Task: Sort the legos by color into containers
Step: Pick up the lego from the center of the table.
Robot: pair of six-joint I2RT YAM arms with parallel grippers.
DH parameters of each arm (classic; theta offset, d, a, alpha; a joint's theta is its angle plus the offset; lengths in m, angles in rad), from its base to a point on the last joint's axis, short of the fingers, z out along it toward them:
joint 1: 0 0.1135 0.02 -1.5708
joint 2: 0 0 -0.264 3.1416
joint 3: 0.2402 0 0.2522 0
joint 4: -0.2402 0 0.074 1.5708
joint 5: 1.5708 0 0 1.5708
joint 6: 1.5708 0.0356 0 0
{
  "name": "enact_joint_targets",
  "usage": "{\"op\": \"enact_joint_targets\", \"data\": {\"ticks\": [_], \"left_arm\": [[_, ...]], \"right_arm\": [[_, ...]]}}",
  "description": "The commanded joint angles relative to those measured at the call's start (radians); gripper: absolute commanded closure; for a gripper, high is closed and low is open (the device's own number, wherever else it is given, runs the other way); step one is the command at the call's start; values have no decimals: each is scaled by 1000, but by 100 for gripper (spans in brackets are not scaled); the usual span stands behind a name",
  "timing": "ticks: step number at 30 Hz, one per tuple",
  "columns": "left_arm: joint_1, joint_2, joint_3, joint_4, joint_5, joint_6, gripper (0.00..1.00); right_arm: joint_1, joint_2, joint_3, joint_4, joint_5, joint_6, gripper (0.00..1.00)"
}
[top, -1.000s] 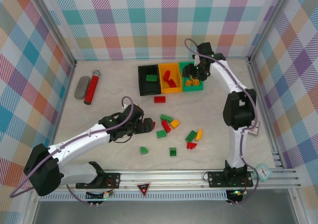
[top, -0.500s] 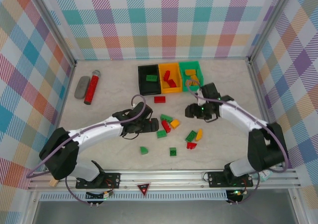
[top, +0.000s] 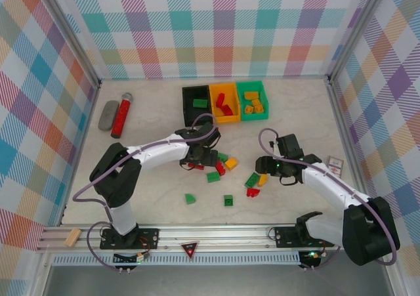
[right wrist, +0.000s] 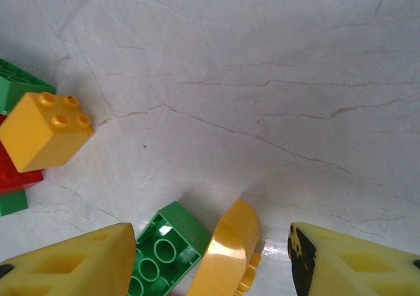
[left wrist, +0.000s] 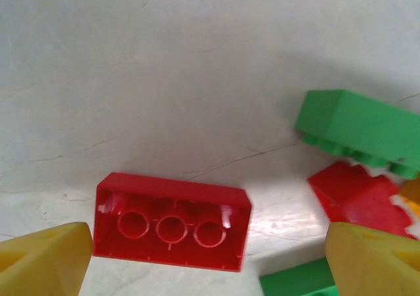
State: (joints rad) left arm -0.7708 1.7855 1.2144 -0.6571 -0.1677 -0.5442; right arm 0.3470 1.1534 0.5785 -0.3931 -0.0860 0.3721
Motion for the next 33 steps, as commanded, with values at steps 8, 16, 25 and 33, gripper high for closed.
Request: {"op": "enact_joint_targets", "data": {"ticks": [8, 16, 25, 33], "left_arm": [[1, 96, 33, -94, -15, 65, 10], [12, 110, 35, -94, -39, 82, 19], [14, 109, 40, -78, -37, 101, 39], [15, 37, 136, -95, -15, 105, 39]], "right_arm": [[-3, -62, -55, 99, -12, 16, 36], [-3, -57, -57, 108, -6, 21, 37], [-3, -58, -60, 113, -1, 21, 37], [-2, -48, -57, 118, -1, 22, 37]]}}
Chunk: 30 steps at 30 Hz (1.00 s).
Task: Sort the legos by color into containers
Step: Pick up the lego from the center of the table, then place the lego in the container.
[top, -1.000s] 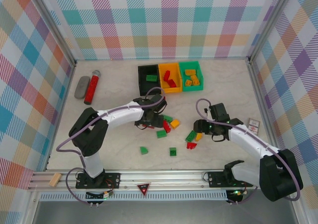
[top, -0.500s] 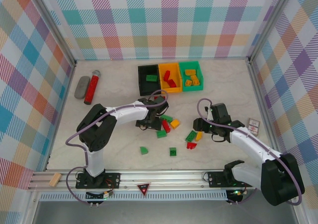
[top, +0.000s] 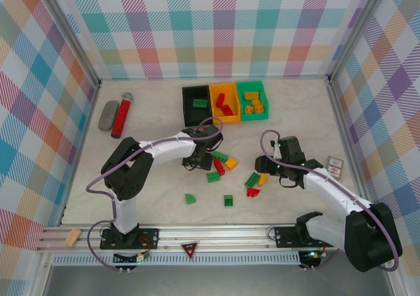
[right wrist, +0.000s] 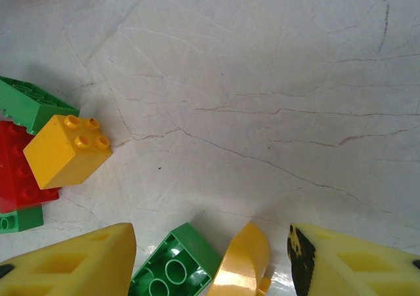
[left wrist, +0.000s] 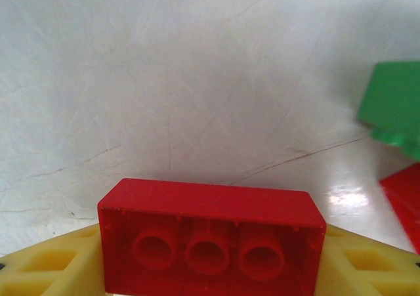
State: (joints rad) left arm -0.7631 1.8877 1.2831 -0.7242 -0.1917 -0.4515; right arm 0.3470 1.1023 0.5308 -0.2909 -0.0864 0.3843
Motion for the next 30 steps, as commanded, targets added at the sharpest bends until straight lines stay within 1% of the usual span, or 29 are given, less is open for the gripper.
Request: {"op": "enact_joint_targets", "data": {"ticks": [1, 4, 9, 16, 19, 21, 22, 25, 27, 28, 30], "left_arm": [[7, -67, 100, -37, 6, 20, 38], [11, -50, 204, -53, 0, 45, 38], [45, 62, 418, -66, 7, 84, 38], [116, 315, 800, -95, 12, 136, 38], [138, 423, 967, -108, 44, 158, 36], [148, 487, 1065, -120, 44, 167, 36], [152, 512, 1105, -121, 46, 172, 34], [160, 541, 1161, -128, 9, 158, 17], [160, 523, 1148, -130, 11, 149, 5], [160, 503, 1123, -127, 18, 146, 2], [159, 435, 1018, -77, 29, 145, 2]], "right_arm": [[-2, 4, -9, 16, -3, 10, 37], [-2, 6, -11, 17, -3, 10, 37], [-2, 10, -8, 18, -2, 9, 37], [-3, 8, -9, 18, -7, 8, 37], [-2, 8, -8, 17, -7, 8, 37], [-2, 6, -10, 17, -4, 8, 37], [-2, 5, -10, 18, -3, 9, 37], [-3, 4, -11, 18, -1, 8, 36], [-2, 4, -10, 16, -1, 10, 36], [-2, 4, -10, 18, -1, 9, 36], [-3, 8, -9, 17, 0, 9, 36]]}}
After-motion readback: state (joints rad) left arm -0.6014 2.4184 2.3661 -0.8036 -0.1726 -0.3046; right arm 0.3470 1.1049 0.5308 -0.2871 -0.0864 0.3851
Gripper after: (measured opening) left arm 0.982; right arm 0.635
